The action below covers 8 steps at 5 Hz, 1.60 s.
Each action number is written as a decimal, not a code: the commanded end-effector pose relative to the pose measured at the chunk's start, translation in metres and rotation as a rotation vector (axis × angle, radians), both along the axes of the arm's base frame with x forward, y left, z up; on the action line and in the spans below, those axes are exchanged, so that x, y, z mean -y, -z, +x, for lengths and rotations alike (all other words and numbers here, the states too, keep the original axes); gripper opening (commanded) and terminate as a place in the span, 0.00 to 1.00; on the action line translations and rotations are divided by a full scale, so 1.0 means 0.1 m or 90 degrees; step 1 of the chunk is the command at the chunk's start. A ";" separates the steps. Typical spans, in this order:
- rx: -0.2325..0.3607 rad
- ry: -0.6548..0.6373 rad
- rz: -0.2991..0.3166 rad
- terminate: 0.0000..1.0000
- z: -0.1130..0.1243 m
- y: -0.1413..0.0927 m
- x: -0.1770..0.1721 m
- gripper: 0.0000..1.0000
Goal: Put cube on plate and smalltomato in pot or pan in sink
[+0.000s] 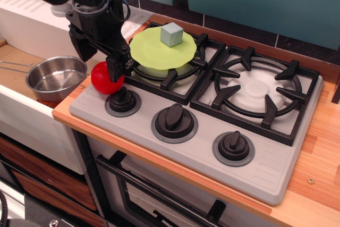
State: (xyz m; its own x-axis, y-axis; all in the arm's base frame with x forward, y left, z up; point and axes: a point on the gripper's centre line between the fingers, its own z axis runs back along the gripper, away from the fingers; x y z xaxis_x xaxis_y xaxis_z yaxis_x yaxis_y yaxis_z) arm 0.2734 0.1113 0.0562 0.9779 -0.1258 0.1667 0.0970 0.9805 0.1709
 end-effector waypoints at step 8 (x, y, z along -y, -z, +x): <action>-0.058 0.015 -0.031 0.00 0.14 -0.53 -0.15 0.00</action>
